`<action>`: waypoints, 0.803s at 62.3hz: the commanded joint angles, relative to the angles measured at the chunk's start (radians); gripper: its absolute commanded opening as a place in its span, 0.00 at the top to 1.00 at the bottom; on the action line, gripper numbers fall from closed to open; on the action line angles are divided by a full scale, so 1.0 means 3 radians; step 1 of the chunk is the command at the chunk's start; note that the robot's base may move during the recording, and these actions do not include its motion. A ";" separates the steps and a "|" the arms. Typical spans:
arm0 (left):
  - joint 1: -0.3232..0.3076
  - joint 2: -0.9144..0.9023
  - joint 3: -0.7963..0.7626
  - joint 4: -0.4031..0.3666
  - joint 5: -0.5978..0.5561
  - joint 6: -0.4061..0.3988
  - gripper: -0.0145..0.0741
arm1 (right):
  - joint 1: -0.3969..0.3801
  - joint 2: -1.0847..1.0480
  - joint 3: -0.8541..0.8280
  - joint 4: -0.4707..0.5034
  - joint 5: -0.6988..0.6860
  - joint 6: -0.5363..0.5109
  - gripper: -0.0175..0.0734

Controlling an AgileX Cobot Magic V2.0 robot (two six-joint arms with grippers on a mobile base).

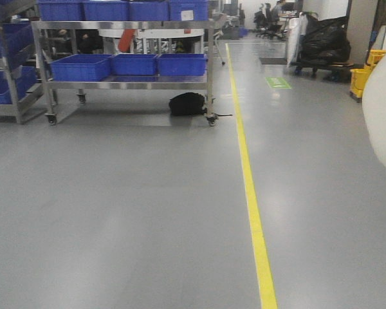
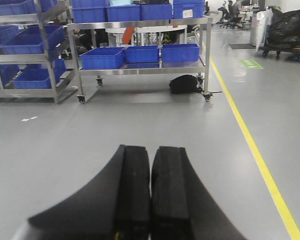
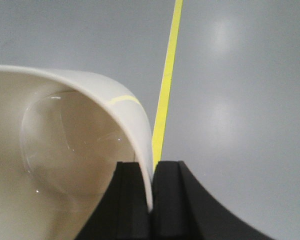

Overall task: Move white bin to right shelf second layer
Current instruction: 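Drive the base away from the table carrying the bin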

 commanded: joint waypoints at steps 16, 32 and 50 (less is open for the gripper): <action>-0.0013 -0.0044 0.0123 -0.0020 -0.0281 -0.0009 0.74 | -0.0011 0.0004 -0.0105 0.0012 -0.0302 0.0000 0.78; -0.0013 -0.0044 0.0123 -0.0020 -0.0281 -0.0009 0.74 | -0.0011 0.0004 -0.0105 0.0012 -0.0288 0.0000 0.78; -0.0013 -0.0044 0.0123 -0.0020 -0.0281 -0.0009 0.74 | -0.0011 0.0004 -0.0105 0.0012 -0.0288 0.0000 0.78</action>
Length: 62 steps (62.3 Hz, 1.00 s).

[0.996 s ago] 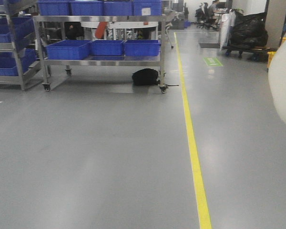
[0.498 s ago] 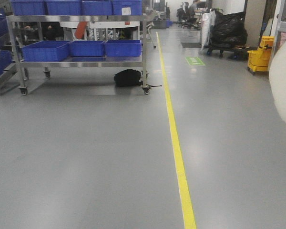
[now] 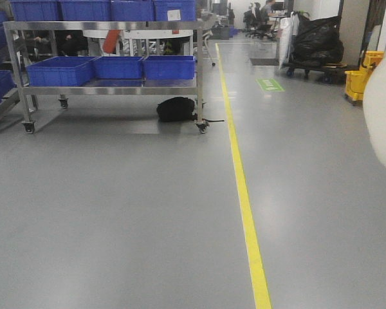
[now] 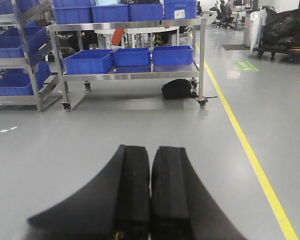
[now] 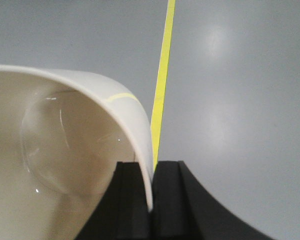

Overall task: Move white bin to right shelf second layer
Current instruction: 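Drive the base away from the table carrying the bin, then turn the base past the blue-crate racks holding the bin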

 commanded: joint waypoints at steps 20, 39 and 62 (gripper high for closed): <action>-0.0013 -0.0044 0.0123 -0.0020 -0.0281 -0.0009 0.74 | -0.0011 0.0010 -0.0105 0.0012 -0.0301 0.0000 0.78; -0.0013 -0.0044 0.0123 -0.0020 -0.0281 -0.0009 0.74 | -0.0011 0.0010 -0.0105 0.0012 -0.0301 0.0000 0.78; -0.0013 -0.0044 0.0123 -0.0020 -0.0281 -0.0009 0.74 | -0.0011 0.0010 -0.0105 0.0012 -0.0301 0.0000 0.78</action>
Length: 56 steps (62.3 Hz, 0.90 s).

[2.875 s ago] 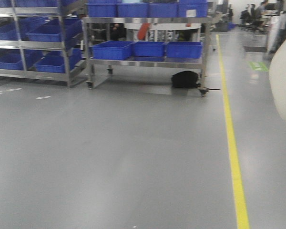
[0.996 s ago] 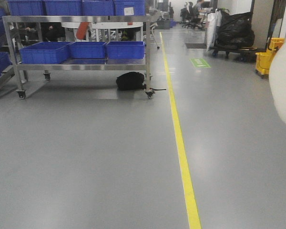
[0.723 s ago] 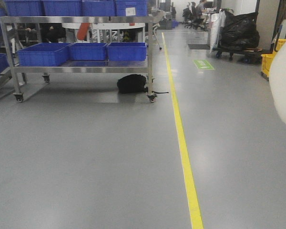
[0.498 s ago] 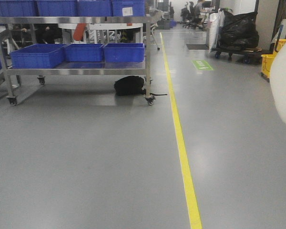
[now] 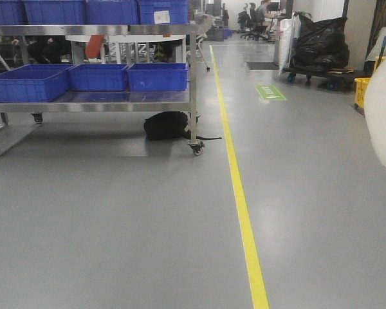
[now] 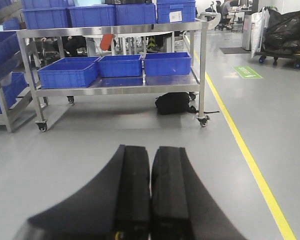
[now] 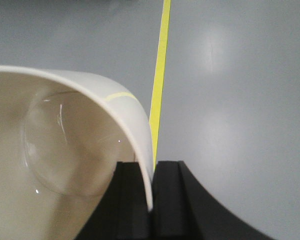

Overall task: Move white bin to right shelf second layer
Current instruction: 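Turn the base past the blue-crate racks holding the bin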

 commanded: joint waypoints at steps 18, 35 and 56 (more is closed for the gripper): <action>-0.0013 -0.0044 0.0123 -0.0020 -0.0281 -0.0009 0.74 | -0.0011 0.0010 -0.0105 0.0012 -0.0306 0.0000 0.78; -0.0013 -0.0044 0.0123 -0.0020 -0.0281 -0.0009 0.74 | -0.0011 0.0014 -0.0105 0.0012 -0.0310 0.0000 0.78; -0.0013 -0.0044 0.0123 -0.0020 -0.0281 -0.0009 0.74 | -0.0011 0.0014 -0.0105 0.0012 -0.0308 0.0000 0.78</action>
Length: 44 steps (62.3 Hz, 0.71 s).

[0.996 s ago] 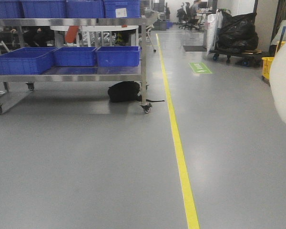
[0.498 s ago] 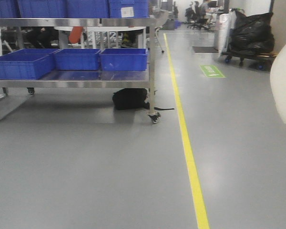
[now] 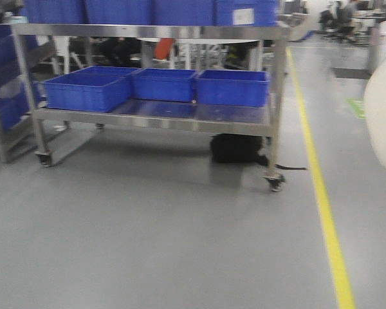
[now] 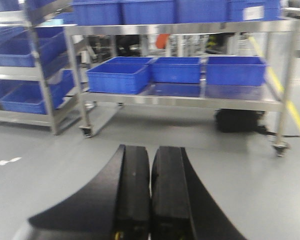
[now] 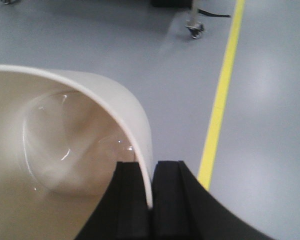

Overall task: Move white bin to right shelf second layer
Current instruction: 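Turn the base past the blue-crate racks holding the bin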

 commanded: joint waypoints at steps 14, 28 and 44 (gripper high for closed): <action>-0.0013 -0.0044 0.0123 -0.0020 -0.0281 -0.0009 0.74 | -0.0011 0.0014 -0.0105 0.0020 -0.0305 0.0000 0.78; -0.0013 -0.0044 0.0123 -0.0020 -0.0281 -0.0009 0.74 | -0.0011 0.0014 -0.0105 0.0020 -0.0308 0.0000 0.78; -0.0013 -0.0044 0.0123 -0.0020 -0.0281 -0.0009 0.74 | -0.0011 0.0014 -0.0105 0.0020 -0.0308 0.0000 0.78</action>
